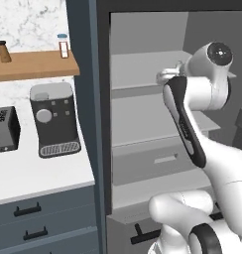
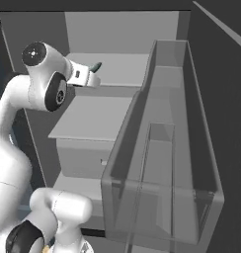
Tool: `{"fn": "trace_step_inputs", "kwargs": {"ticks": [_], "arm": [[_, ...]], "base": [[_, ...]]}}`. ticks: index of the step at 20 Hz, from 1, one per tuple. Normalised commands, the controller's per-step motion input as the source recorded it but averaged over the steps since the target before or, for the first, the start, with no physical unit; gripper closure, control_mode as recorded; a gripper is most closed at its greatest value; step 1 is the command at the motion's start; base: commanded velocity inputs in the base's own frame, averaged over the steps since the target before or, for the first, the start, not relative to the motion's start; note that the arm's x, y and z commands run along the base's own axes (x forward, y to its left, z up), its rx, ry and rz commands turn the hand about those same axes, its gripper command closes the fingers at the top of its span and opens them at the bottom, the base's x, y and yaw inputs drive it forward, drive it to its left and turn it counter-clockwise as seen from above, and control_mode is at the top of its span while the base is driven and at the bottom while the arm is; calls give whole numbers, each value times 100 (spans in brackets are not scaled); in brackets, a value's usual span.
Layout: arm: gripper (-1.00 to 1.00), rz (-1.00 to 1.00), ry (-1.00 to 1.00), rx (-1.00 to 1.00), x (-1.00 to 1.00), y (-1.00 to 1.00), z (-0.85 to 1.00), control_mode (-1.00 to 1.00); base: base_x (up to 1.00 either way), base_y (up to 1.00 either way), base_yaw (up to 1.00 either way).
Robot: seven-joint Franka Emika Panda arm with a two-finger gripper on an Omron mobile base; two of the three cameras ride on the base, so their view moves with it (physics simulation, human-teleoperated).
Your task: Place one bell pepper and one fish in each tupperware on the nearby counter, to pack two identical lunches.
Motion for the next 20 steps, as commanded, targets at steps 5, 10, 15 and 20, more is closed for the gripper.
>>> {"fn": "trace_step_inputs", "kwargs": {"ticks": [5,10,15,20], "arm": [[100,0,17,-6,-100,-1,-100,-100],[100,8,6,0,-100,0,-73,-100],[100,2,3,0,-20,0,-13,100],[100,0,0,0,0,0,0,100]], "base": [[0,0,0],[0,0,0],[-80,18,9],[-100,96,28]]}}
